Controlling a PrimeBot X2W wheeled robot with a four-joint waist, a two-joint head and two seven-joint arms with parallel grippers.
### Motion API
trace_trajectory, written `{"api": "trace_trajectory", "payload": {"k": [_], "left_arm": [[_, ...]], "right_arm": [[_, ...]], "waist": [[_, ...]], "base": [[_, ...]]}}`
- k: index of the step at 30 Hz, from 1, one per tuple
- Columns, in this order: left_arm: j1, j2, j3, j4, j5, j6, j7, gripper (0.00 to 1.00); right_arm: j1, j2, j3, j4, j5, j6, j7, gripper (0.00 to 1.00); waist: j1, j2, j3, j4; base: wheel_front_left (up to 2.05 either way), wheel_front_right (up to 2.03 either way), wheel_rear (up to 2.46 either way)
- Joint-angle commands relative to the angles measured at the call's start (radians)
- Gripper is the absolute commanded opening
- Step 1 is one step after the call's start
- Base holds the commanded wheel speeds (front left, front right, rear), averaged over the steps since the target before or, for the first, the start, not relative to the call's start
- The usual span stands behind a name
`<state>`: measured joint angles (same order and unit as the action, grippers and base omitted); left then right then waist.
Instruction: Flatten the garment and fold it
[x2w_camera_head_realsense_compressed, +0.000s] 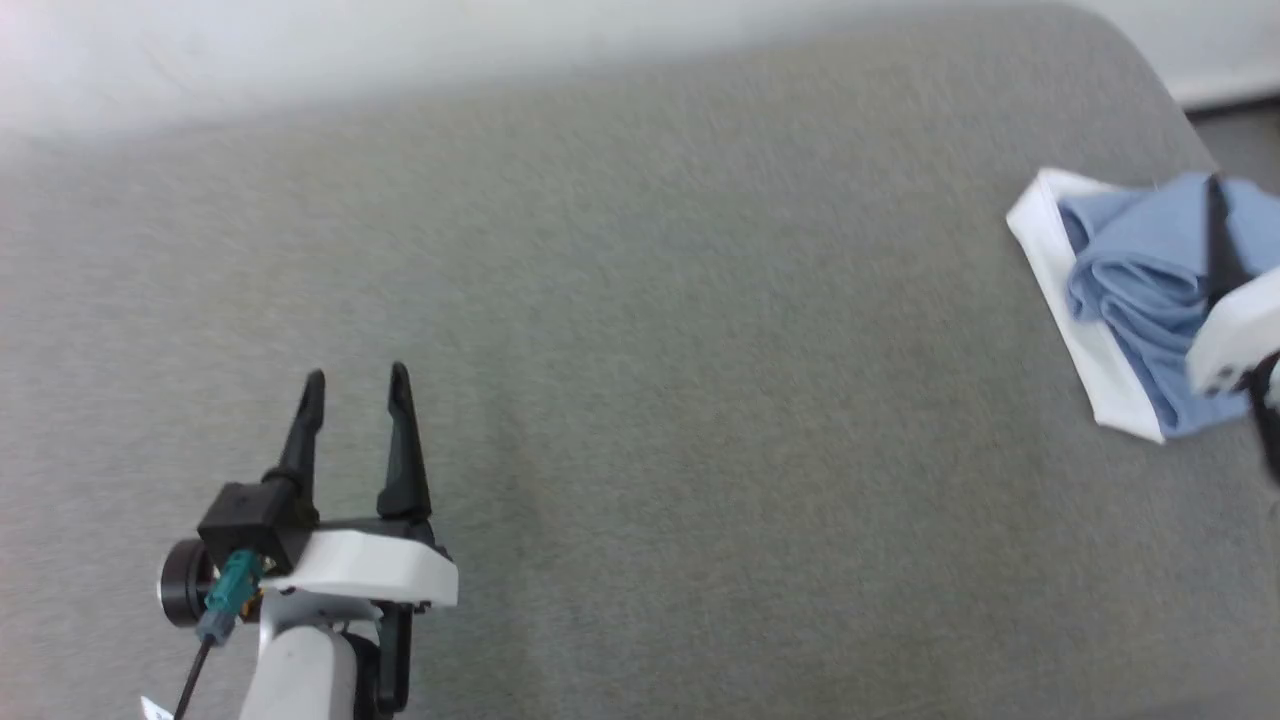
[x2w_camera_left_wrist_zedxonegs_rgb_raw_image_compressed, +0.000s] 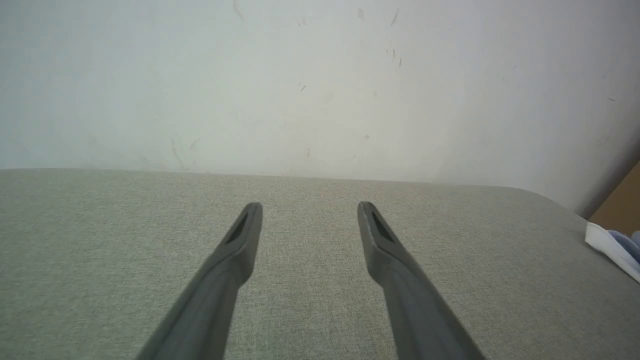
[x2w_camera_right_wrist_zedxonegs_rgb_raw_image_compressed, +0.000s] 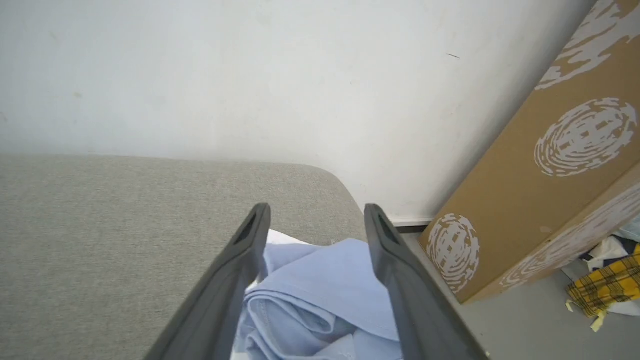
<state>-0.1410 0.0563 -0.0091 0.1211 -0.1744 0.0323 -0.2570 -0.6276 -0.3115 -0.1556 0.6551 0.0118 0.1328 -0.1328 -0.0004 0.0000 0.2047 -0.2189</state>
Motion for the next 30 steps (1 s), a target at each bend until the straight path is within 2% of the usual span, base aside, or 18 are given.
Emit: {"api": "trace_trajectory", "payload": {"k": [1,8,15,21,30], "left_arm": [[0.010,-0.003,-0.002,0.004,-0.005,0.005,-0.005,1.00],[0.047,-0.005,-0.022,0.033,-0.025,-0.007,-0.005,1.00],[0.068,-0.005,-0.036,0.049,-0.038,-0.012,-0.005,1.00],[0.077,-0.006,-0.051,0.068,-0.049,-0.017,-0.005,1.00],[0.091,-0.006,-0.061,0.084,-0.063,-0.013,-0.005,1.00]], "right_arm": [[0.020,0.011,0.005,-0.014,0.011,-0.002,-0.003,1.00],[0.259,0.080,0.028,-0.289,0.094,-0.002,0.015,1.00],[0.447,0.173,0.033,-0.511,0.079,-0.002,0.014,1.00],[0.547,0.216,0.068,-0.584,0.068,-0.002,-0.004,1.00],[0.612,0.249,0.105,-0.592,0.057,-0.002,-0.027,1.00]], "waist": [[0.0004,0.0000,-0.109,0.090],[0.0004,0.0000,-0.175,0.147],[0.0004,0.0000,-0.205,0.183],[0.0004,0.0000,-0.221,0.216],[0.0004,0.0000,-0.229,0.249]], "base": [[0.00,0.00,0.00],[0.00,0.00,0.00],[0.00,0.00,0.00],[0.00,0.00,0.00],[0.00,0.00,0.00]]}}
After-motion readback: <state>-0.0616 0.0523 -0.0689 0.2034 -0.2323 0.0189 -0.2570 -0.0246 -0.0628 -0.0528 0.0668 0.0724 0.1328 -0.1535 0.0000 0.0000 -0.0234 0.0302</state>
